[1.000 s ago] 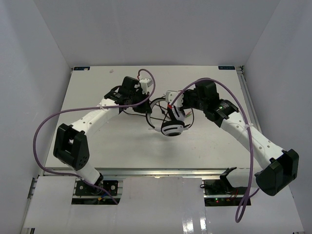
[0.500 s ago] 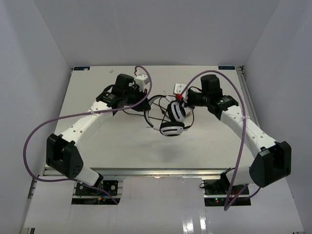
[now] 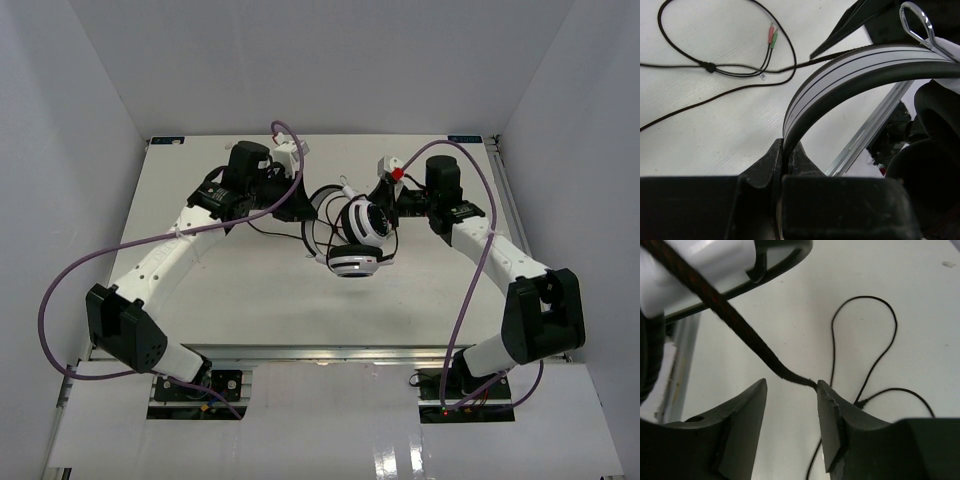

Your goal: Wrap the headphones

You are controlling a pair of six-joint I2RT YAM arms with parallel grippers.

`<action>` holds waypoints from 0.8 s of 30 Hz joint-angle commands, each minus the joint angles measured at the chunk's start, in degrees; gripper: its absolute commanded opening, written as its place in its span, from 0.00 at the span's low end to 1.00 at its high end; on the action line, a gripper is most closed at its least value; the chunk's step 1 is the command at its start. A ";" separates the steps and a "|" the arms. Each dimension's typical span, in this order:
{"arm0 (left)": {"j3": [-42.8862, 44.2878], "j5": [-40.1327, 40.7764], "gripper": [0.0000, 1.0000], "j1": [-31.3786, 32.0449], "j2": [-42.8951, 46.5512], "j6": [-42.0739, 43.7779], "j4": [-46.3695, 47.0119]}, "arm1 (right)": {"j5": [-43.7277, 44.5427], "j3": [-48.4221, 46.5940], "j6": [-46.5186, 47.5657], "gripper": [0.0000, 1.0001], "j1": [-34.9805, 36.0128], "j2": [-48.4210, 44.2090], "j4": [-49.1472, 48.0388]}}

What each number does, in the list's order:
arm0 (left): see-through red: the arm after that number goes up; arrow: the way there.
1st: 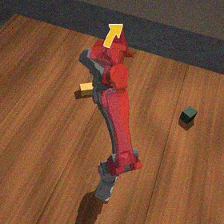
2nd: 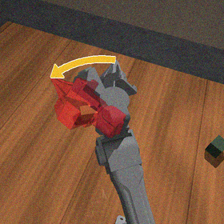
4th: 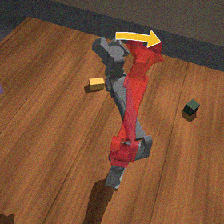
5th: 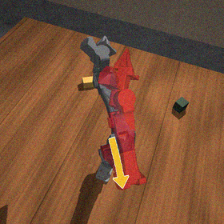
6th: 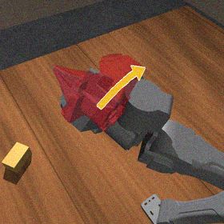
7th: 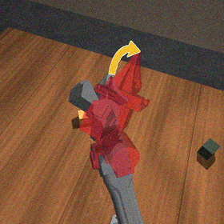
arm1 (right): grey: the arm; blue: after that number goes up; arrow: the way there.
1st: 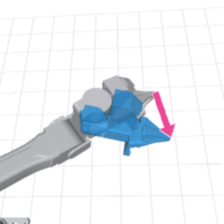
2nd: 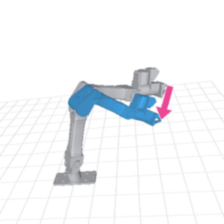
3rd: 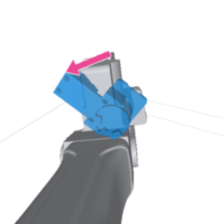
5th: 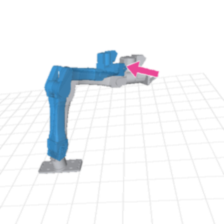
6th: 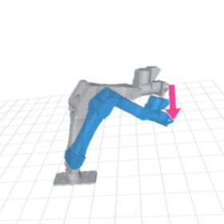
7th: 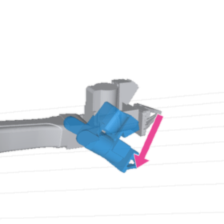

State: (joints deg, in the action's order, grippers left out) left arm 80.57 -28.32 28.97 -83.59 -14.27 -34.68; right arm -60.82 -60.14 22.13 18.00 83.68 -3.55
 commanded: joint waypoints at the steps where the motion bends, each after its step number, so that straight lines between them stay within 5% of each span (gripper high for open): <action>1: 5.56 -3.14 0.00 0.03 4.80 -6.91 3.79 | -11.34 4.34 -22.51 0.55 -0.03 1.23 -25.22; 11: 14.59 -0.62 0.00 0.03 2.55 -14.64 4.33 | -12.44 11.37 -69.90 0.87 0.02 11.21 -85.83; 14: 16.18 0.10 0.00 0.03 1.95 -16.13 4.27 | -11.71 10.76 -74.76 0.95 0.19 13.68 -91.53; 18: 17.75 0.64 0.00 0.03 1.53 -17.43 4.18 | -8.07 12.39 -66.42 0.96 0.37 11.40 -81.71; 20: 18.65 1.16 0.00 0.03 1.41 -17.63 4.01 | -6.43 12.85 -53.10 0.96 0.46 8.65 -70.08; 21: 19.09 1.34 0.00 0.03 1.33 -17.55 3.84 | -5.38 12.86 -52.90 0.96 0.37 7.14 -63.46; 24: 20.94 3.38 0.00 0.03 1.17 -17.02 2.15 | 2.78 10.67 -21.40 0.95 0.94 -0.07 -28.68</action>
State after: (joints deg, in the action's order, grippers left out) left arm 96.94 -26.13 28.97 -83.42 -28.68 -33.72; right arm -67.17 -47.24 -31.52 18.26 91.87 -61.14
